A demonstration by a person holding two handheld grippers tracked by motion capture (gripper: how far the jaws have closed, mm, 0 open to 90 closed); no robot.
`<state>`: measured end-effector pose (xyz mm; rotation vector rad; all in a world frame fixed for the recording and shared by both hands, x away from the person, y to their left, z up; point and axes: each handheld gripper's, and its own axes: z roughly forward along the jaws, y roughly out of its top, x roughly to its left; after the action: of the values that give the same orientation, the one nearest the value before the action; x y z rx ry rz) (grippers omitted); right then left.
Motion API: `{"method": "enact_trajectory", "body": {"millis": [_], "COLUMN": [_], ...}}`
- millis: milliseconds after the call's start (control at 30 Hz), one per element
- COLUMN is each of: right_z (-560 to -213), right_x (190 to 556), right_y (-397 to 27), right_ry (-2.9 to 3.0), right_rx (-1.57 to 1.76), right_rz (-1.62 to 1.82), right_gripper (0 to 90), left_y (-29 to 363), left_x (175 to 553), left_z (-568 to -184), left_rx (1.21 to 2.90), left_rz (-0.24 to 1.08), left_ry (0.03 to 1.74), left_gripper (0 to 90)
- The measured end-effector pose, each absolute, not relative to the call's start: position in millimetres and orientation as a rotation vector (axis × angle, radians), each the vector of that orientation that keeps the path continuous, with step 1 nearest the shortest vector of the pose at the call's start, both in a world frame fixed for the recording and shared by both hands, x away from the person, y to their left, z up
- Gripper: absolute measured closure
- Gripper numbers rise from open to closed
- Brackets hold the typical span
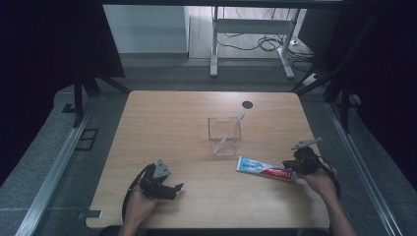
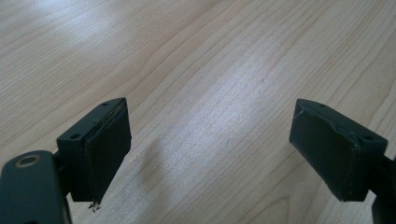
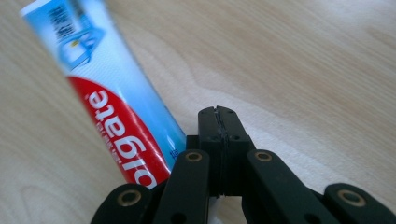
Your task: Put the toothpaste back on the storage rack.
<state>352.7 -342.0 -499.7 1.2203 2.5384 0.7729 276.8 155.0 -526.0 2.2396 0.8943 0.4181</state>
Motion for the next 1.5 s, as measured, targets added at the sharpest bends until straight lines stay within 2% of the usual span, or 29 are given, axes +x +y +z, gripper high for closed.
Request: {"method": "enact_trajectory", "body": {"millis": [600,733,933,1067,1500], "right_z": [-495,-487,-473,-468,-471], "right_x": [325,323,320,321,337], "right_y": [-333,-334,-331,-324,-296], "right_ry": [2.592,2.571,2.568,2.591,2.691], "right_rx": [1.196,1.222,1.231,1.216,1.194], "right_rz": [0.741,0.725,0.715,0.704,0.645], "right_gripper": [88.2,83.9,69.9,64.3,56.5], "left_y": [154,154,154,154,154], "left_x": [276,277,277,277,277], "left_z": [-525,-526,-526,-526,-526], "left_rx": [2.235,2.23,2.232,2.236,2.241], "left_rz": [0.424,0.417,0.416,0.415,0.415], "left_ry": [0.89,0.896,0.895,0.896,0.894], "left_gripper": [13.0,13.0,13.0,13.0,13.1]}}
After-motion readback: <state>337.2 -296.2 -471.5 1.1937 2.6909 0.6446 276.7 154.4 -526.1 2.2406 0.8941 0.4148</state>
